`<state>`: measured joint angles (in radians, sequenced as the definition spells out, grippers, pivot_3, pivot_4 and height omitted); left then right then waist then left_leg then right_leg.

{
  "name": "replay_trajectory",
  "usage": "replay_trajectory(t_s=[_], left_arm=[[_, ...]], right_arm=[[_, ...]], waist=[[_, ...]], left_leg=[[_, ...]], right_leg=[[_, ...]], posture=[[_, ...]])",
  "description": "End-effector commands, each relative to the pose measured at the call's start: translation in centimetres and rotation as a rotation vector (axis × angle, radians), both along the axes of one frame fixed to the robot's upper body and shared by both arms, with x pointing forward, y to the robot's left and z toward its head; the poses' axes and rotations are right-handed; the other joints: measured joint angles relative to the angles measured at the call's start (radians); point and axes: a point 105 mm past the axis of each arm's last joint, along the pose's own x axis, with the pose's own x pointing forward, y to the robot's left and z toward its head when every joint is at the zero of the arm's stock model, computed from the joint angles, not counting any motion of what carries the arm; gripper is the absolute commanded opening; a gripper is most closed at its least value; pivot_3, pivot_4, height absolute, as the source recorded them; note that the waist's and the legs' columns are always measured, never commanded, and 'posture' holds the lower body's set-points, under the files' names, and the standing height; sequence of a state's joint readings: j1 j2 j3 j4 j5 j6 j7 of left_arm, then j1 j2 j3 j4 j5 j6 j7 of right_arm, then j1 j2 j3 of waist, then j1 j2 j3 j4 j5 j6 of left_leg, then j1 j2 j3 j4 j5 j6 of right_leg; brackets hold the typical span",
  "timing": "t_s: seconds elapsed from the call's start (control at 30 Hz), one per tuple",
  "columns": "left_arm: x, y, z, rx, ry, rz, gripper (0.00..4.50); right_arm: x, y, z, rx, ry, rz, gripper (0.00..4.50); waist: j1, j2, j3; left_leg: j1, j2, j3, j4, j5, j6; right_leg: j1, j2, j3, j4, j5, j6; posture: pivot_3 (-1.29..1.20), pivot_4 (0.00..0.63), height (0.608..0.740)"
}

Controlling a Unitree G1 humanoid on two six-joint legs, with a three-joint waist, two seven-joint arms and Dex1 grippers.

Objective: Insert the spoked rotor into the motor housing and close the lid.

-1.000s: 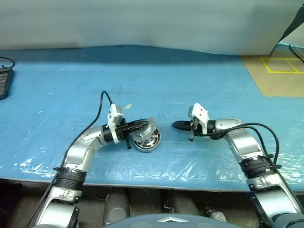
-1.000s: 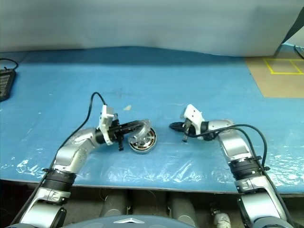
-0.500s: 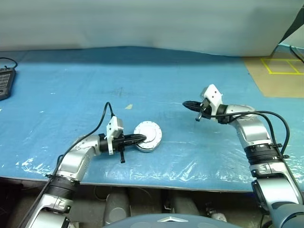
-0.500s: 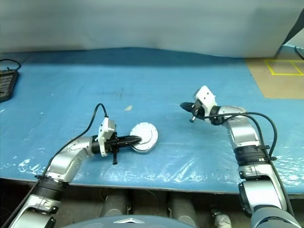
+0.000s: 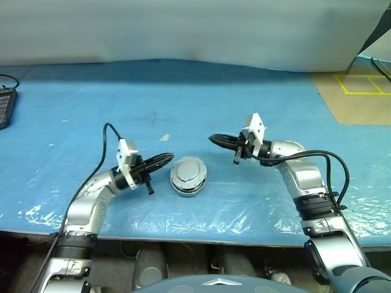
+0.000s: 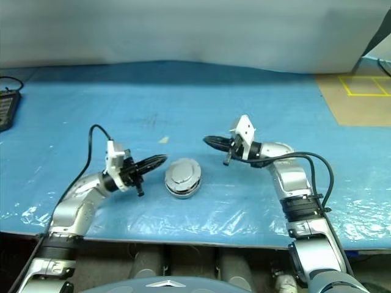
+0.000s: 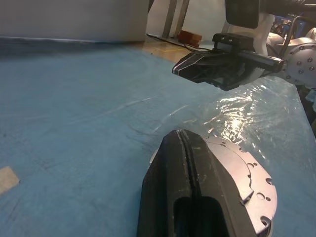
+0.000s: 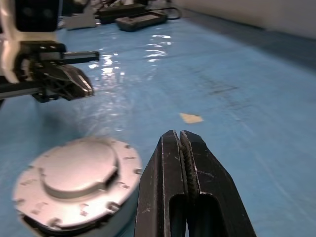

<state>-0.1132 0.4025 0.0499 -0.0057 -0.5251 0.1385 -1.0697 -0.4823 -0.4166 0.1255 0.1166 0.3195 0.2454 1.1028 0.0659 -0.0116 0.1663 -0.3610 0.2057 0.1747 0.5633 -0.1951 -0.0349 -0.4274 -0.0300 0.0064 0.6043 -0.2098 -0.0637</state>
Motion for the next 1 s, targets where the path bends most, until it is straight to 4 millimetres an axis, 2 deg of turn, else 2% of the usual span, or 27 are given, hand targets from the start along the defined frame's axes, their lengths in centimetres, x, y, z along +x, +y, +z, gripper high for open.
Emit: replay_trajectory(t_s=[0.03, 0.13, 0.23, 0.33, 0.47, 0.6, 0.83, 1.0], left_arm=[[-1.3, 0.9, 0.3, 0.059, -0.05, -0.006, 0.01], [-2.2, 1.4, -0.8, 0.114, -0.037, -0.002, 0.01], [-2.8, 2.0, -1.5, 0.151, -0.038, 0.014, 0.0], [-3.3, 2.2, -2.0, 0.177, -0.039, 0.02, 0.0], [-3.7, 2.3, -2.8, 0.187, -0.03, 0.029, 0.0], [-3.6, 2.1, -2.9, 0.169, -0.026, 0.036, 0.0], [-3.4, 2.3, -3.5, 0.172, -0.01, 0.048, 0.0], [-3.3, 2.3, -3.7, 0.174, -0.005, 0.048, 0.0]], right_arm=[[-1.4, 1.6, 1.1, 0.025, -0.021, 0.107, 0.0], [-1.8, 2.1, -0.2, -0.037, -0.004, 0.149, 0.0], [-1.5, 2.2, -1.3, -0.08, 0.005, 0.151, 0.59], [-1.1, 2.6, -1.6, -0.105, -0.028, 0.144, 1.66], [-0.6, 3.0, -3.0, -0.194, -0.102, 0.132, 3.02], [-0.9, 3.8, -2.8, -0.181, -0.136, 0.174, 4.4], [-2.5, 4.5, -1.6, -0.104, -0.084, 0.278, 4.46], [-3.0, 4.8, -2.4, -0.127, -0.032, 0.316, 4.46]], waist=[[0.001, 0.0, 0.0], [0.002, 0.0, 0.0], [0.002, 0.0, 0.0], [0.002, 0.0, 0.0], [-0.001, 0.0, 0.0], [-0.002, 0.0, 0.0], [-0.002, 0.0, 0.0], [-0.001, 0.0, 0.0]], left_leg=[[0.0, 0.0, 0.0, 0.0, 0.0, 0.0], [0.0, 0.0, 0.0, 0.0, 0.0, 0.0], [0.0, 0.0, 0.0, 0.001, 0.0, 0.0], [0.0, 0.0, 0.0, 0.0, 0.0, 0.0], [0.0, 0.0, 0.0, 0.0, 0.0, 0.0], [0.0, 0.0, 0.0, 0.0, 0.0, 0.0], [0.0, 0.0, 0.0, 0.0, 0.0, 0.0], [0.0, 0.0, 0.0, 0.0, 0.0, 0.0]], right_leg=[[0.0, 0.0, 0.0, 0.0, 0.0, 0.0], [0.0, -0.001, -0.001, 0.0, 0.0, 0.0], [0.0, -0.001, -0.001, 0.0, -0.002, 0.003], [0.0, -0.002, -0.001, 0.0, -0.002, 0.003], [0.0, -0.002, -0.001, 0.0, -0.001, 0.001], [0.0, -0.002, -0.001, 0.001, -0.001, 0.001], [0.0, -0.001, -0.001, 0.001, -0.001, 0.001], [0.0, -0.002, -0.001, 0.001, -0.001, 0.001]], posture=[[0.0, 0.15, 0.74], [0.0, 0.15, 0.74], [0.0, 0.15, 0.74], [0.0, 0.15, 0.74], [0.0, 0.15, 0.74], [0.0, 0.15, 0.74], [0.0, 0.15, 0.74], [0.0, 0.15, 0.74]])
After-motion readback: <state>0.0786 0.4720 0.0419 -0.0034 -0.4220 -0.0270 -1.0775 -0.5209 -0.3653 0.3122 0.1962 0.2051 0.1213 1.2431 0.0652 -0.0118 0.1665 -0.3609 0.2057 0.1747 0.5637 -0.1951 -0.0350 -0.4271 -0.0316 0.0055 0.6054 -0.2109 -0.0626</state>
